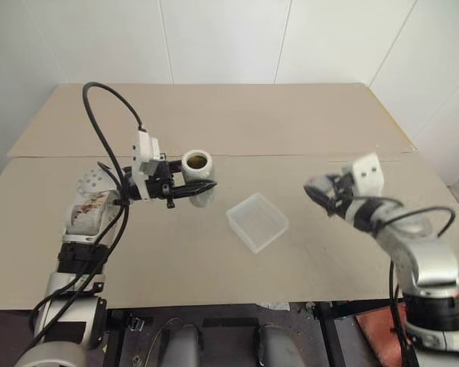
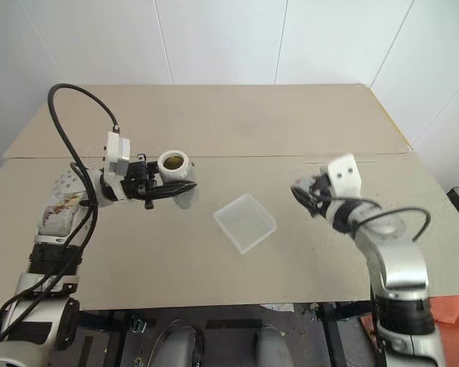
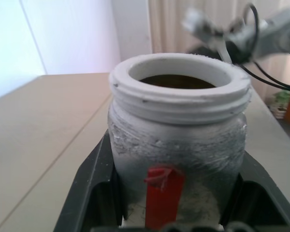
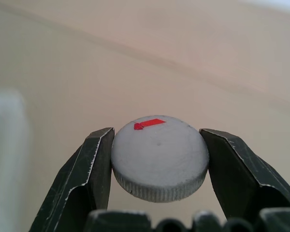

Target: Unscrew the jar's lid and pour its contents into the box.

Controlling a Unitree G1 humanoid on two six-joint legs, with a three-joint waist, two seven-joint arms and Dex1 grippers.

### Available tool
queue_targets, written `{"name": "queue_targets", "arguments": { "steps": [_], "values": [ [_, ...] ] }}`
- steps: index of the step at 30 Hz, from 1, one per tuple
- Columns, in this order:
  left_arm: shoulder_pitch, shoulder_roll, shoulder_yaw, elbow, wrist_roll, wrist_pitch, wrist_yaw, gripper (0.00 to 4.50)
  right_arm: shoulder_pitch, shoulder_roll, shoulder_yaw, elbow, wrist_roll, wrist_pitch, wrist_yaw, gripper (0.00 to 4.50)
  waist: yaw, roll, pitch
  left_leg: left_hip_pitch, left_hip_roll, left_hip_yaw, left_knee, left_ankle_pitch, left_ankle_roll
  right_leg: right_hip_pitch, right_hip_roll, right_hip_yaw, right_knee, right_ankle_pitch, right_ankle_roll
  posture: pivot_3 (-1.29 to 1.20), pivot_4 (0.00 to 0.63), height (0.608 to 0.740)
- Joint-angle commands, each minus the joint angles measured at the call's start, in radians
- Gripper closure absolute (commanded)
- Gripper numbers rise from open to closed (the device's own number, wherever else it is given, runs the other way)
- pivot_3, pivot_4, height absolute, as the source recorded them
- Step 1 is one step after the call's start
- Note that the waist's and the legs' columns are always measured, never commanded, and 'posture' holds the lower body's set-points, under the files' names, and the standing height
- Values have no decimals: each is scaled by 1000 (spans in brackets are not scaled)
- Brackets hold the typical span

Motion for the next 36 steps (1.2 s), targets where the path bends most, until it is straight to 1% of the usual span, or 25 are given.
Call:
{"name": "queue_targets", "arguments": {
  "steps": [1, 4, 6, 8, 11, 15, 18, 20, 21, 22, 23, 24, 26, 28, 29, 32, 36],
  "values": [
    [-15, -14, -7, -45, 21, -19, 51, 2549, 17, 27, 12, 43, -58, -14, -75, 1569, -1, 0, 0, 1, 0, 0, 0, 0, 0, 1, 0, 0, 0, 0, 0, 0, 150, 740],
    [-19, -24, -20, -52, 32, -24, 64, 2549, 29, 44, 20, 65, -67, -21, -80, 811, -1, 0, 0, 0, 0, 0, 0, 0, 0, 0, 0, 1, 0, 0, 0, 0, 150, 740],
    [-27, -30, -29, -56, 45, -30, 82, 2549, 36, 36, 22, 48, -65, -12, -70, 151, 1, 0, 0, 0, 0, 0, 0, 0, 0, 0, 0, 1, -1, 0, 0, 0, 150, 740],
    [-40, -43, -40, -58, 71, -43, 111, 2549, 48, 15, 12, 11, -43, 7, -38, 64, 4, 0, 0, 0, 0, 0, 0, 0, 0, 0, 0, 0, -1, 0, 0, 0, 150, 740],
    [-69, -71, -92, -21, 223, -183, 218, 2549, 65, -55, -20, -126, 29, 98, 37, 64, 12, 0, 0, 0, -1, 0, 0, 0, 0, 0, 0, 0, -1, 0, 0, 0, 150, 740],
    [-157, -89, -183, 107, 521, -579, 420, 2549, -22, -126, -142, -266, 259, 313, 140, 64, 17, 0, 0, 0, -1, -1, 1, 0, 0, 2, 0, 0, -2, 0, 1, 0, 150, 740],
    [-251, -56, -283, 249, 816, -934, 638, 2549, -127, -217, -180, -288, 446, 514, 235, 64, 18, 0, 0, 0, -1, -1, 1, 0, 0, 2, 0, 0, -2, 0, 1, 0, 150, 740],
    [-326, -6, -371, 310, 1102, -1097, 879, 2549, -178, -263, -190, -285, 544, 598, 283, 64, 19, 0, 0, 0, -1, -1, -1, 0, 0, 2, 0, 0, -3, 0, 1, 0, 150, 740],
    [-370, 26, -443, 314, 1286, -1123, 1052, 2549, -199, -278, -197, -273, 594, 627, 313, 64, 19, 0, 0, 0, -1, -1, -1, 0, 0, 2, 0, 0, -3, 0, 1, 0, 150, 740],
    [-410, 53, -516, 314, 1451, -1118, 1217, 2549, -214, -290, -201, -263, 630, 647, 333, 64, 20, 0, 1, 0, -1, -1, -1, 0, 0, 2, 0, 0, -4, 0, 1, 0, 150, 740],
    [-452, 74, -607, 317, 1616, -1068, 1388, 2549, -230, -303, -192, -249, 653, 659, 348, 64, 21, 0, 0, -1, -2, -1, -1, 0, 0, 1, -1, 0, -3, 1, 1, 0, 150, 740],
    [-485, 80, -684, 329, 1744, -1012, 1530, 2549, -242, -314, -179, -238, 663, 660, 356, 64, 24, 0, 0, -1, -2, -1, -1, 0, 0, 2, -1, 0, -3, 1, 1, 0, 150, 740],
    [-532, 64, -797, 381, 1895, -920, 1717, 2549, -263, -325, -155, -216, 668, 652, 359, 64, 30, 0, 0, -1, -3, 0, 0, 0, 0, 2, -2, 0, -3, 1, 3, 0, 150, 740],
    [-560, 39, -860, 433, 1979, -835, 1840, 2549, -278, -323, -146, -202, 673, 642, 352, 64, 31, 0, 0, -2, -3, 0, 1, 0, 0, 2, -2, 0, -3, 1, 4, 0, 150, 740],
    [-576, 27, -887, 452, 2013, -802, 1875, 2549, -284, -318, -147, -198, 679, 637, 346, 64, 31, 0, 0, -2, -3, 0, 1, 0, 0, 1, -2, 0, -3, 1, 4, 0, 150, 740],
    [-596, 0, -929, 476, 2052, -736, 1941, 2549, -294, -303, -160, -193, 698, 630, 330, 64, 32, 0, 0, -7, -3, 0, 1, 0, 0, -4, -2, -1, -1, 1, 4, 0, 150, 740],
    [-603, -5, -970, 476, 2072, -711, 1990, 2549, -301, -297, -174, -196, 726, 625, 321, 64, 31, 0, 0, -8, -3, 0, 1, 0, 0, -4, -2, -1, -1, 1, 4, 0, 150, 740]
  ]
}}
